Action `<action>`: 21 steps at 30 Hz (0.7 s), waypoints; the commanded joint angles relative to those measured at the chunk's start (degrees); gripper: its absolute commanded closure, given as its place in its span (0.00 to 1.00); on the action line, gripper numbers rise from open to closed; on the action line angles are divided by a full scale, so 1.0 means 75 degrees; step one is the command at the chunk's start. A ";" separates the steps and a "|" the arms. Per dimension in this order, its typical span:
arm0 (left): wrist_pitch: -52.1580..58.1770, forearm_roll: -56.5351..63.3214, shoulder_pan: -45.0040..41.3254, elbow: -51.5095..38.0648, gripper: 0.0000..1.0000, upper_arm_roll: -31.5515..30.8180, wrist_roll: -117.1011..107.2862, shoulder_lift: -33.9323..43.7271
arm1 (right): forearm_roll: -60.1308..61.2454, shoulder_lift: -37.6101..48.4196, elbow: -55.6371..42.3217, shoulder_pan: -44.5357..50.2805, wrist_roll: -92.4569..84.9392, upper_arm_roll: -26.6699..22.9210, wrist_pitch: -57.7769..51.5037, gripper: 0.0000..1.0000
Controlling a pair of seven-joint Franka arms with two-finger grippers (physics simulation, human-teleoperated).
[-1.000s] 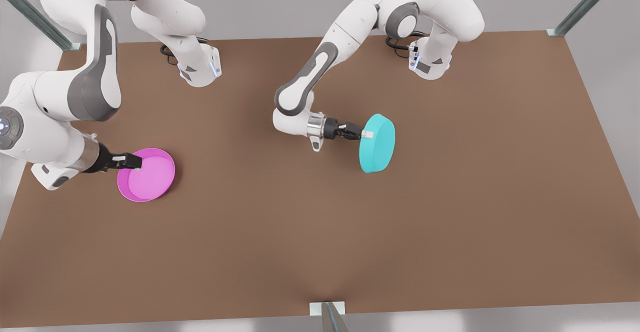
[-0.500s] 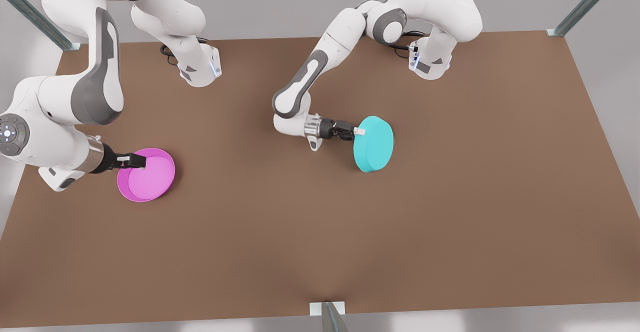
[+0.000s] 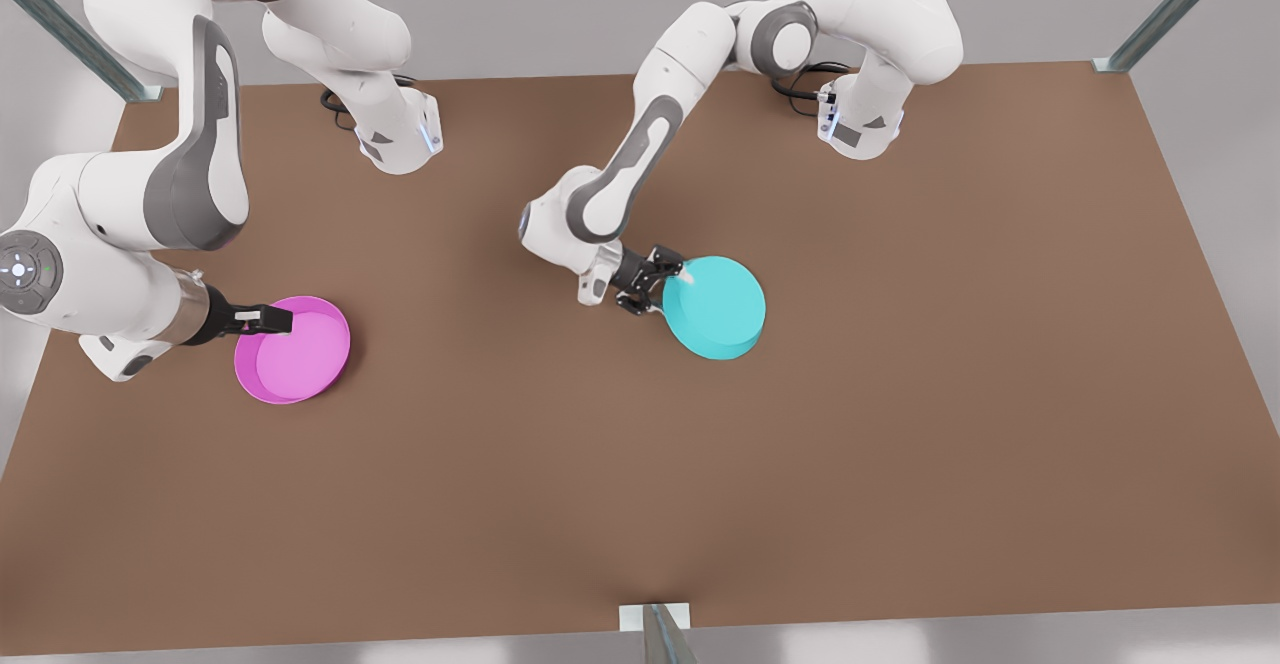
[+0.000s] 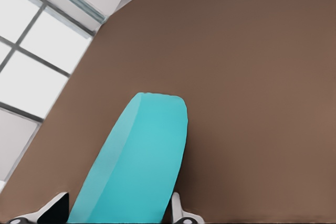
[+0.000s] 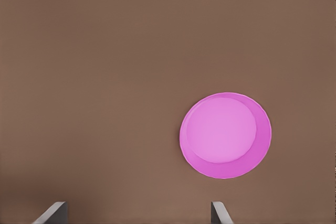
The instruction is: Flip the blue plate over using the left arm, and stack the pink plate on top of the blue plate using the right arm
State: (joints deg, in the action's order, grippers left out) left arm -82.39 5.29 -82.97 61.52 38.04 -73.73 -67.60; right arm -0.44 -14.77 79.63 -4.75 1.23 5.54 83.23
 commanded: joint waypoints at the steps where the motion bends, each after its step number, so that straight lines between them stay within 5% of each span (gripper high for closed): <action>1: -0.0030 -0.1138 0.0000 0.0000 0.00 0.0025 -0.0036 0.0014 | 0.0011 0.0001 0.0011 0.0000 0.0000 0.0000 0.0000 0.00; 6: -0.0124 -0.3306 -0.0317 -0.0012 0.00 0.1185 -0.0153 0.0236 | -0.0012 0.0024 0.0094 -0.0094 -0.0012 0.0000 -0.0035 0.00; 8: 0.0192 -0.3611 0.0139 0.0012 0.00 0.1326 0.0959 0.1266 | -0.0012 0.0059 0.0257 -0.0117 -0.0012 0.0000 0.0047 0.00; 10: 0.0673 -0.3623 0.1780 0.0234 0.00 0.1081 0.3536 0.3176 | -0.0035 0.0129 0.0609 -0.0257 -0.0105 0.0000 0.0293 0.00; 13: 0.0639 -0.2326 0.4707 0.1228 0.00 -0.0814 0.6804 0.6115 | -0.0035 0.0165 0.0961 -0.0831 -0.0644 0.0000 0.0527 0.00; 14: 0.0591 -0.1679 0.7037 0.1441 0.00 -0.2957 0.7803 0.7149 | -0.0035 0.0164 0.1170 -0.1217 -0.1018 0.0023 0.0796 0.00; 15: 0.0475 -0.1466 0.8434 0.1488 0.00 -0.4261 0.7921 0.7303 | -0.0024 0.0083 0.1312 -0.1452 -0.1242 0.0000 0.1054 0.00; 21: 0.0989 -0.1455 0.9035 0.1606 0.00 -0.4404 0.8190 0.7268 | 0.0047 -0.0773 0.1980 -0.3456 -0.2684 0.0199 0.2612 0.00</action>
State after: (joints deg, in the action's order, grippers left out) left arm -74.73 -6.75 -15.16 73.29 5.01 -12.39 -13.09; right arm -0.14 -20.85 96.05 -32.99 -20.32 8.85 105.70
